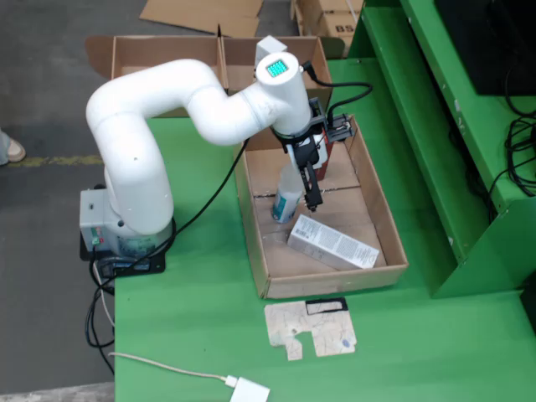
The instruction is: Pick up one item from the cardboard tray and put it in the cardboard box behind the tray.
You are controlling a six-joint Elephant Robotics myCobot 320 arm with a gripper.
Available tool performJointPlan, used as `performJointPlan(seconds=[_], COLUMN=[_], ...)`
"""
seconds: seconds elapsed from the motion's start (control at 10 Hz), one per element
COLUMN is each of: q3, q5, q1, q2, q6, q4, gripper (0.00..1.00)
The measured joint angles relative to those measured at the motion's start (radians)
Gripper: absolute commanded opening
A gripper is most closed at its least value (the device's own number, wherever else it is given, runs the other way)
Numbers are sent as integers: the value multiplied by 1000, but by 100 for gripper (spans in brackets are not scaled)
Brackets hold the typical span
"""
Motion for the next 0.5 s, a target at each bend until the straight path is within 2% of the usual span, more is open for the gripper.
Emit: performJointPlan(seconds=[0.5], q3=[15], q5=[-11], q1=[37], q2=[-18], q6=[23], q4=[-21], gripper=[100])
